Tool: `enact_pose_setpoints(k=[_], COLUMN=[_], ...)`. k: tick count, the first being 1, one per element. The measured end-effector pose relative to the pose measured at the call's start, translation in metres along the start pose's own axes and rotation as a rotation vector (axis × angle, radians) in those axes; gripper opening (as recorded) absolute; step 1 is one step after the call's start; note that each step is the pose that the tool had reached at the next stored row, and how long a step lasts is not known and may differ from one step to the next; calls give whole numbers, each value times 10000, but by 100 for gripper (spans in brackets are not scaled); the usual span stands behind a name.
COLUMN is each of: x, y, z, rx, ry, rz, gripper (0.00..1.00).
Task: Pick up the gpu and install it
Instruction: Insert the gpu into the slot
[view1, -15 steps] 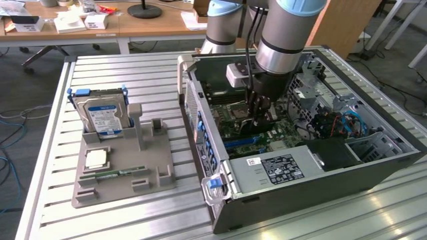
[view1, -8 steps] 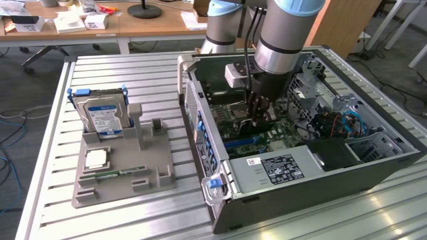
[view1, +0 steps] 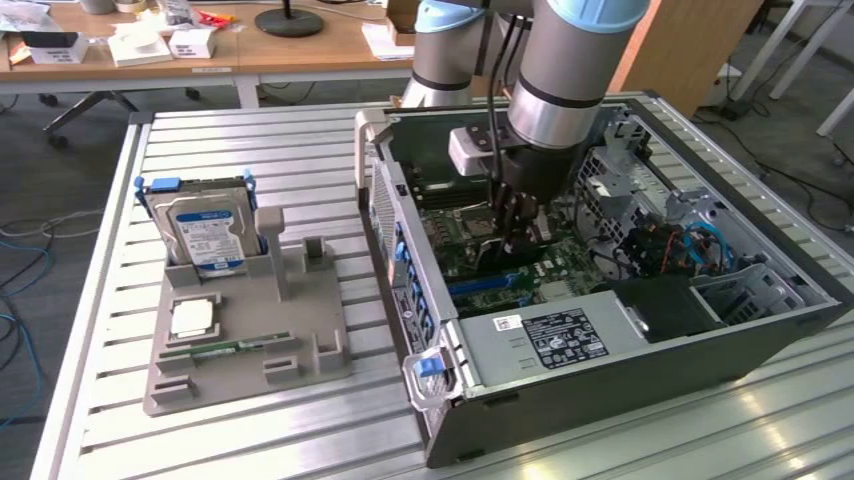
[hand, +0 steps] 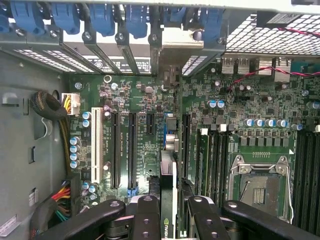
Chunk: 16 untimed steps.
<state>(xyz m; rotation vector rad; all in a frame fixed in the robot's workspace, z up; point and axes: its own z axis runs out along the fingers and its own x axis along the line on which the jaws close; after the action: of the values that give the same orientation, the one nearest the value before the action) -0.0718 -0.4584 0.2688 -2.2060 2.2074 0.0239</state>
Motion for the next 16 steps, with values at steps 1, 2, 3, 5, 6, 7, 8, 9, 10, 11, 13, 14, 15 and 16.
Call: enact_pose_setpoints(k=[1,2,3,5,6,7,8,9,10,11,13,14,15,16], x=[0,1,4,5,5,6,6,6,6,6,6,6,6,6], y=[2,2,4,4,5,7,12,17,22,26,33,37,40,44], z=[0,0,0,0,0,0,0,0,0,0,0,0,0,0], rx=[0,1,0,0,0,0,0,1,1,1,0,0,0,0], ry=[0,-1,0,0,0,0,0,0,0,-1,0,0,0,0], rz=[1,1,1,2,1,1,2,2,1,1,1,1,1,1], gripper=[26,26,26,26,26,26,26,26,26,26,26,26,26,26])
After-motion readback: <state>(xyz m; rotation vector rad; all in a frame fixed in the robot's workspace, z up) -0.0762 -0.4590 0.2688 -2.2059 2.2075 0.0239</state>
